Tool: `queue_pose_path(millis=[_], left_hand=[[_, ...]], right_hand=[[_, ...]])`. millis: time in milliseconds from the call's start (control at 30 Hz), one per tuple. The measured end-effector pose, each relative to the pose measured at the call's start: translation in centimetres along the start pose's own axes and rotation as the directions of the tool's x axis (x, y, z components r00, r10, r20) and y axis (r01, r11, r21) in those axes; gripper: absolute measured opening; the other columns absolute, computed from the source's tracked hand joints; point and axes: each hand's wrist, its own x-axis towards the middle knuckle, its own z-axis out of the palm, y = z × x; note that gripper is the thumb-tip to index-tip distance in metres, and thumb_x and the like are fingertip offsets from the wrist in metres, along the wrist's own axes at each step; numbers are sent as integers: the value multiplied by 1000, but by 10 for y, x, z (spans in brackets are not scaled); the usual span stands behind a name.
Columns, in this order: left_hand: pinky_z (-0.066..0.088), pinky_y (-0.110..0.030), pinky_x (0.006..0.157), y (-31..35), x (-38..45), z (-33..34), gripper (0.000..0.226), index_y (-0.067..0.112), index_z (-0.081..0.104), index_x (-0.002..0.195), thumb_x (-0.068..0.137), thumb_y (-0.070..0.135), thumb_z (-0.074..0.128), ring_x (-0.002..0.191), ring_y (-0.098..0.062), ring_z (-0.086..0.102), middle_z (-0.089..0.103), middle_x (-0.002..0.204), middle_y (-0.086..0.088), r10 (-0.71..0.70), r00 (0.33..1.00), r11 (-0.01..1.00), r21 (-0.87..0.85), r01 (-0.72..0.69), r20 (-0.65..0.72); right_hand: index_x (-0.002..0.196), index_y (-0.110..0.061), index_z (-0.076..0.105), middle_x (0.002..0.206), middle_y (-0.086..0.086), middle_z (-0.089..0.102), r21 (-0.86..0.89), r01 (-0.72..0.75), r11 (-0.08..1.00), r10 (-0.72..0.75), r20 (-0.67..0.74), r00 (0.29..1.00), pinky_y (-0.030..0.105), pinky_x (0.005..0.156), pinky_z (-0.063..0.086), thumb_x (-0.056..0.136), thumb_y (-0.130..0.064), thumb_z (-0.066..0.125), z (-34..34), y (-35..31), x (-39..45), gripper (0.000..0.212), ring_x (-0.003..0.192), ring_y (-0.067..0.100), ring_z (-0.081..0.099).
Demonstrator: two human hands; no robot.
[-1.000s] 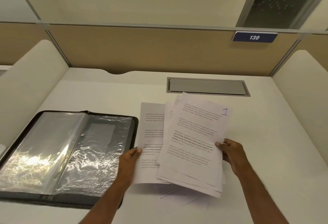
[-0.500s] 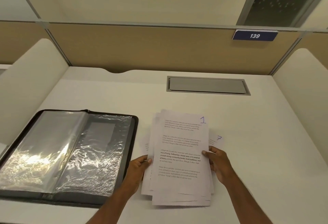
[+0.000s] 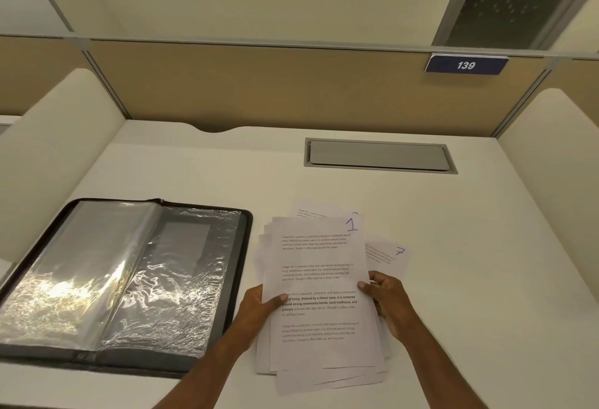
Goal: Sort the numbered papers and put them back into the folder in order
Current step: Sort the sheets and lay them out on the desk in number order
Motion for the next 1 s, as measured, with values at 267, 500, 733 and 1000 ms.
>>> queue_pose_path(millis=[267, 500, 733, 1000], left_hand=[[60, -51, 87, -4, -2, 1, 54, 10, 62, 125, 80, 31, 83, 99, -34, 74, 76, 111, -12, -16, 1000, 1000, 20, 16, 4], [62, -41, 81, -9, 5, 7, 29, 5, 68, 116, 89, 12, 75, 94, -29, 75, 77, 106, -8, -62, 997, 996, 61, 64, -37], [61, -38, 61, 16, 25, 2, 11, 2, 71, 102, 98, 8, 62, 67, -28, 71, 76, 86, -18, -64, 986, 992, 102, 80, -154], [59, -34, 68, 38, 66, -8, 15, 22, 73, 91, 98, 13, 63, 71, -13, 70, 76, 79, 2, 232, 945, 889, 445, -111, -229]], right_hand=[[99, -3, 75, 91, 11, 79, -144, -29, 989, 17, -87, 996, 32, 62, 58, 84, -4, 78, -3, 10, -4, 15, 77, 25, 76], [91, -2, 77, 87, 9, 79, -160, 12, 987, -43, -190, 981, 24, 60, 58, 80, 3, 78, -15, 20, -6, 12, 72, 21, 76], [91, 9, 72, 86, 18, 77, -71, 12, 997, -34, -325, 945, 32, 66, 57, 80, 0, 79, -63, 12, -7, 16, 71, 29, 70], [95, 4, 73, 100, 25, 74, 83, 25, 996, 14, -437, 899, 55, 92, 53, 81, 2, 76, -113, 3, -11, 14, 86, 35, 68]])
